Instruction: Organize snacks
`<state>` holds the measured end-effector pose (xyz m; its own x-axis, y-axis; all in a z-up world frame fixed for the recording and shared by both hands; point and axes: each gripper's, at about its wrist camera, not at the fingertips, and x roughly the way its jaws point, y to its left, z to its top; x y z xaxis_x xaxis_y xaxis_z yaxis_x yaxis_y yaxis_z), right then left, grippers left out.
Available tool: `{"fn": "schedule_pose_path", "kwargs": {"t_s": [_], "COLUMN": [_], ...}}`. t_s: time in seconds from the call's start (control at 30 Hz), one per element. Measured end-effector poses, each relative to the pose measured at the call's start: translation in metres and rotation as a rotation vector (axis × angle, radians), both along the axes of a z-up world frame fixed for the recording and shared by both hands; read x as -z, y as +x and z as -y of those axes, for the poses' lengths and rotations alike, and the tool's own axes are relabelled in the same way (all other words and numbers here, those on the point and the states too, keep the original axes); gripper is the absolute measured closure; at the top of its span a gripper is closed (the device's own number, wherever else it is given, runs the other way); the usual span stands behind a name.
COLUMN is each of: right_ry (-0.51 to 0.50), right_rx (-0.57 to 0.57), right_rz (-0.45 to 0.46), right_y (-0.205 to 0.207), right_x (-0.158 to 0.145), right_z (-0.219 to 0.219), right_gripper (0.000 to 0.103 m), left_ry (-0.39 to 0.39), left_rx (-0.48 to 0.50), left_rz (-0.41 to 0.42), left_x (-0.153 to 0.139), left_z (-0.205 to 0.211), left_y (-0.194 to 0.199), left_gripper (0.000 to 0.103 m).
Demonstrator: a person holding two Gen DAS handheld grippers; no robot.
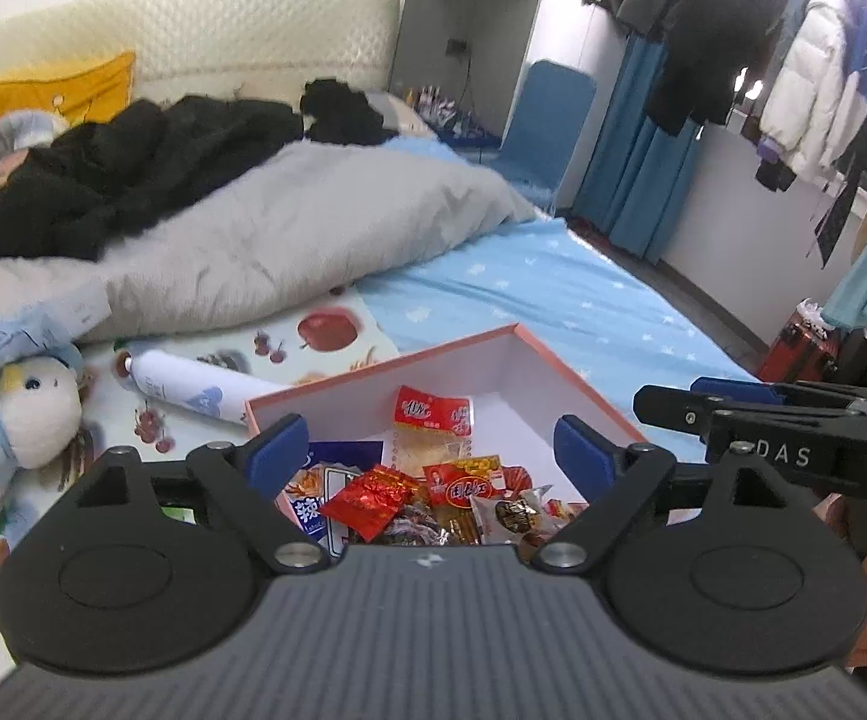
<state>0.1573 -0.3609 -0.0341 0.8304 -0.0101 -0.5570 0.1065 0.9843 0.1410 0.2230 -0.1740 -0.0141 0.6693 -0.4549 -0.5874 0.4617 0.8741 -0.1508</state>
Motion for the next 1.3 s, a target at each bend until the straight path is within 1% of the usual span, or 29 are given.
{"fn": "schedule_pose_path", "kwargs": {"t_s": [0.23, 0.3, 0.37, 0.47, 0.6, 0.7, 0.87, 1.0, 1.13, 1.3], "right_ry": [0.004, 0.005, 0.001, 0.003, 0.020, 0.028, -0.005, 0.017, 0.002, 0.007], "right_rx": [0.012, 0.017, 0.017, 0.030, 0.042, 0.049, 0.057, 0.059, 0.059, 0.051], "right_rz": [0.040, 0.050, 0.063, 0.075, 0.090, 0.092, 0.100, 0.076, 0.071, 0.054], "right_y": [-0.038, -0.050, -0.061, -0.077, -0.095, -0.106, -0.123, -0.135, -0.140, -0.139], "right_x": [-0.010, -0.010, -0.010, -0.009, -0.004, 0.000, 0.007, 0.016, 0.023, 0.030], "right_z": [-0.009, -0.012, -0.014, -0.018, -0.022, -0.026, -0.034, -0.038, -0.041, -0.045], "right_gripper": [0.050, 0.050, 0.050, 0.050, 0.050, 0.050, 0.050, 0.050, 0.050, 0.050], "left_ry": [-0.021, -0.030, -0.028, -0.027, -0.037, -0.024, 0.011, 0.044, 0.043, 0.047], "left_rx": [-0.015, -0.024, -0.037, -0.058, -0.078, -0.088, -0.112, -0.126, -0.136, -0.154], "left_rz": [0.048, 0.054, 0.058, 0.065, 0.066, 0.072, 0.070, 0.068, 0.067, 0.057], "left_x": [-0.016, -0.017, -0.018, -0.020, -0.020, -0.017, -0.008, 0.001, 0.007, 0.012], "left_z": [-0.016, -0.022, -0.027, -0.035, -0.047, -0.052, -0.058, -0.059, -0.061, -0.063], "left_y": [-0.042, -0.052, -0.062, -0.075, -0.089, -0.100, -0.118, -0.131, -0.140, -0.141], "left_gripper": [0.009, 0.007, 0.002, 0.000, 0.000, 0.000, 0.000, 0.000, 0.000, 0.000]}}
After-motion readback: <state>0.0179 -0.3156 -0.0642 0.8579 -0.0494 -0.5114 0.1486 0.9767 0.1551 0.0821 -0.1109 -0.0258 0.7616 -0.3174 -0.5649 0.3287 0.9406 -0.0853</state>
